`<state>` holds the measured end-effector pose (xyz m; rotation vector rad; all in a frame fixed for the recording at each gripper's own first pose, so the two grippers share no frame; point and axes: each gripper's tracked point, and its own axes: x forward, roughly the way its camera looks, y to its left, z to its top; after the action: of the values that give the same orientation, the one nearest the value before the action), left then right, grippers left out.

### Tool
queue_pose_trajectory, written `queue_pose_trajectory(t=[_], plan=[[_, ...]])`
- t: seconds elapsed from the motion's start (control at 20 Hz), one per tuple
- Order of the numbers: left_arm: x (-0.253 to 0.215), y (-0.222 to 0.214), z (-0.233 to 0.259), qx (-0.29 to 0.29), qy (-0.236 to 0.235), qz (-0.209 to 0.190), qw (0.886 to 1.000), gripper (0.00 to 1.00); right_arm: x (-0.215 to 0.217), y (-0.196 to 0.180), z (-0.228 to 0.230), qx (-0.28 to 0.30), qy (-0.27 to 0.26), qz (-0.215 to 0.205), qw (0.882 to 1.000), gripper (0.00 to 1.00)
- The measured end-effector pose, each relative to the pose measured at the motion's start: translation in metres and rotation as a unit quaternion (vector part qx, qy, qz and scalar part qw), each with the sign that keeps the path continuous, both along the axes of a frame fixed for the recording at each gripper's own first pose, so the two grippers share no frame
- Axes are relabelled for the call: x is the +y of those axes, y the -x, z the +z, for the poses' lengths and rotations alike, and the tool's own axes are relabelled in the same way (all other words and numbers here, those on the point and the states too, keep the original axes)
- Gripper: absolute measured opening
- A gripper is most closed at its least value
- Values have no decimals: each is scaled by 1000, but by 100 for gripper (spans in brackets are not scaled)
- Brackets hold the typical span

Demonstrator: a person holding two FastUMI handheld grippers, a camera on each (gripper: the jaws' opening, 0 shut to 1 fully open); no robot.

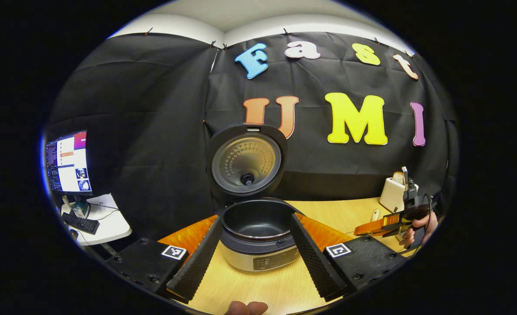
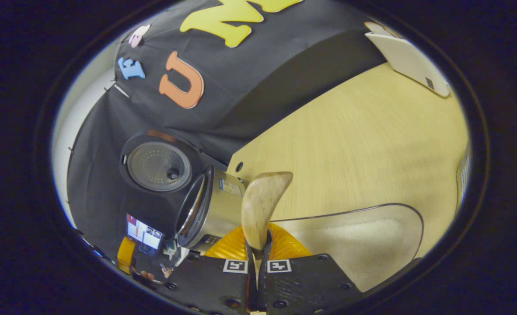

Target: Close the left gripper, press the button to open the rice cooker; take a wooden spoon from the chopstick holder with the right hand, scoop a spoonful of rice and pour it into the rice cooker, then put the wooden spoon back into the chopstick holder.

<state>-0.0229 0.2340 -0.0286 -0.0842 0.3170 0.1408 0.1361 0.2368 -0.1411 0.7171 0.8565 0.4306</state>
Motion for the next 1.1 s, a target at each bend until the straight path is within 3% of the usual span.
queue_pose_trajectory(t=[0.25, 0.3, 0.45, 0.85, 1.1], plan=[[-1, 2, 3, 2, -5, 5, 1000, 99, -25, -6, 28, -31, -37, -34, 998, 1], [-1, 2, 4, 2, -6, 7, 1000, 95, -29, -7, 33, -35, -49, -37, 997, 1], [1, 3, 6, -1, -5, 12, 1000, 99, -40, -6, 49, -42, -88, -47, 994, 1], [1, 14, -4, 4, 1, 16, 1000, 99, -44, -11, 75, -58, -150, -76, 984, 1], [0, 26, -8, -1, 5, 16, 1000, 99, -25, -21, 93, -68, -154, -73, 983, 0]])
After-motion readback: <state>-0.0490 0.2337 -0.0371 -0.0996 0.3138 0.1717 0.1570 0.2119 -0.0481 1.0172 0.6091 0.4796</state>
